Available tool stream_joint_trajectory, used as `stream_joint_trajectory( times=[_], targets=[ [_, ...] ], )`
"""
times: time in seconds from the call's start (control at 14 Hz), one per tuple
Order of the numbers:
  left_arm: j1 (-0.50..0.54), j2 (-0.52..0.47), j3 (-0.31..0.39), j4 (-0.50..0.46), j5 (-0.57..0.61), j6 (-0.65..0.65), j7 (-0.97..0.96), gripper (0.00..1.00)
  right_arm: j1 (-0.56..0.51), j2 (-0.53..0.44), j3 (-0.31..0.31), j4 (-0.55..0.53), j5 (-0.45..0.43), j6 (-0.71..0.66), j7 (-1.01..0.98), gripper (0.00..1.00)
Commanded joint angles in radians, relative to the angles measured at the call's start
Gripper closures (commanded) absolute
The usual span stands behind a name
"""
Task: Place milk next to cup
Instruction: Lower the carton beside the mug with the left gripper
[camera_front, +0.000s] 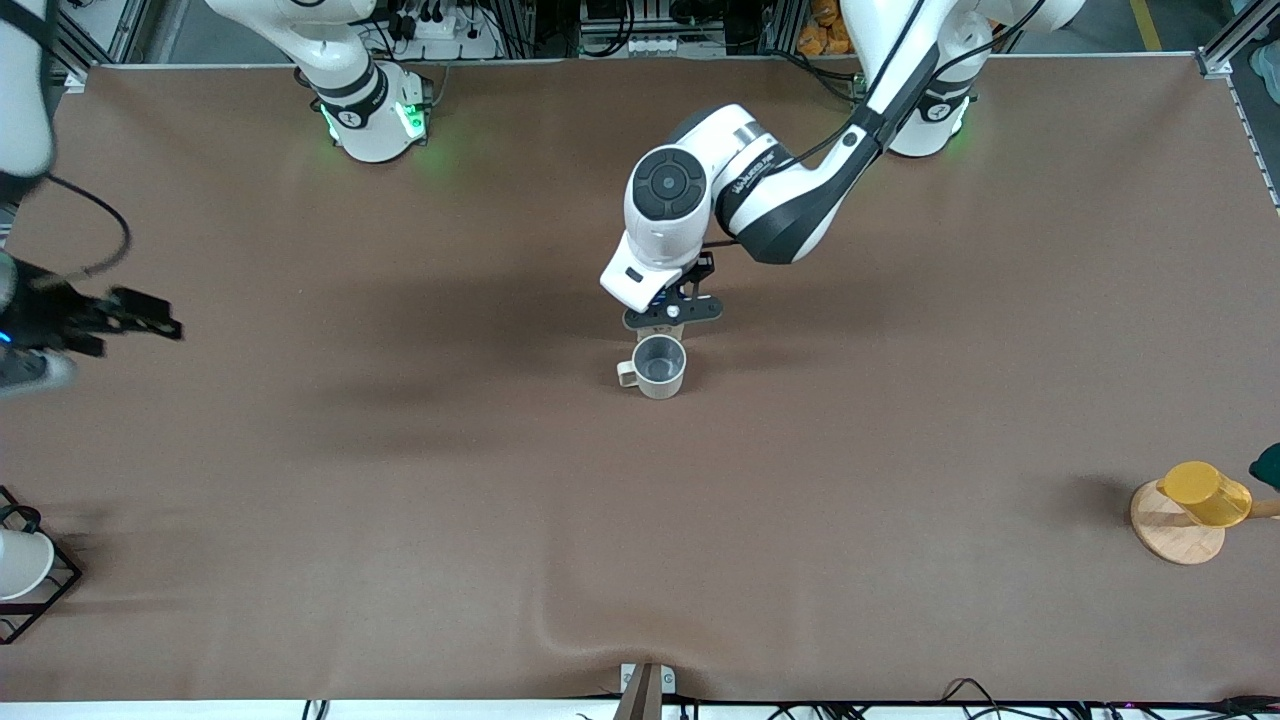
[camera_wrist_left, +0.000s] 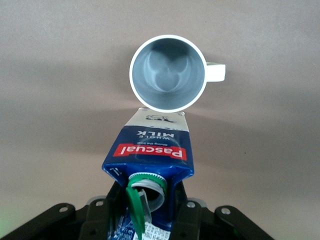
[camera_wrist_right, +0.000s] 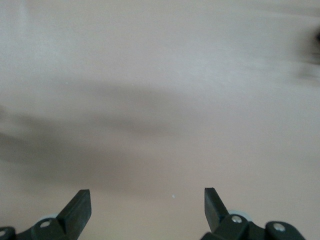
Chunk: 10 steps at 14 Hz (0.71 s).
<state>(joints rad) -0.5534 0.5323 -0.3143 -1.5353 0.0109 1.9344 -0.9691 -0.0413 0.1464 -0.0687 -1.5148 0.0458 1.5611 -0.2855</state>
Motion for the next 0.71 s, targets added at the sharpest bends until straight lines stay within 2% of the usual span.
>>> stream_joint_trajectory(
  times=[0.0,0.07,0.21,0.29,0.36,0.64],
  targets=[
    [-0.017,0.018,0.008,0.035,0.050,-0.008,-0.028,0.67,-0.006,-0.105,0.018,-0.051,-0.040,-0.081,0.087,0.00],
    [-0.019,0.023,0.008,0.037,0.050,-0.008,-0.030,0.66,-0.006,-0.125,0.018,-0.051,-0.040,-0.104,0.138,0.00],
    [-0.029,0.025,0.008,0.037,0.050,-0.008,-0.036,0.44,-0.005,-0.154,0.018,-0.051,-0.040,-0.134,0.176,0.00],
    [-0.030,0.026,0.008,0.037,0.052,-0.008,-0.037,0.07,-0.006,-0.160,0.018,-0.051,-0.040,-0.136,0.178,0.00],
    [-0.028,0.025,0.008,0.037,0.050,-0.008,-0.037,0.00,-0.011,-0.174,0.018,-0.050,-0.040,-0.135,0.178,0.00],
    [-0.016,-0.024,0.012,0.058,0.089,-0.009,-0.040,0.00,-0.017,-0.189,0.020,-0.050,-0.044,-0.133,0.178,0.00]
  ],
)
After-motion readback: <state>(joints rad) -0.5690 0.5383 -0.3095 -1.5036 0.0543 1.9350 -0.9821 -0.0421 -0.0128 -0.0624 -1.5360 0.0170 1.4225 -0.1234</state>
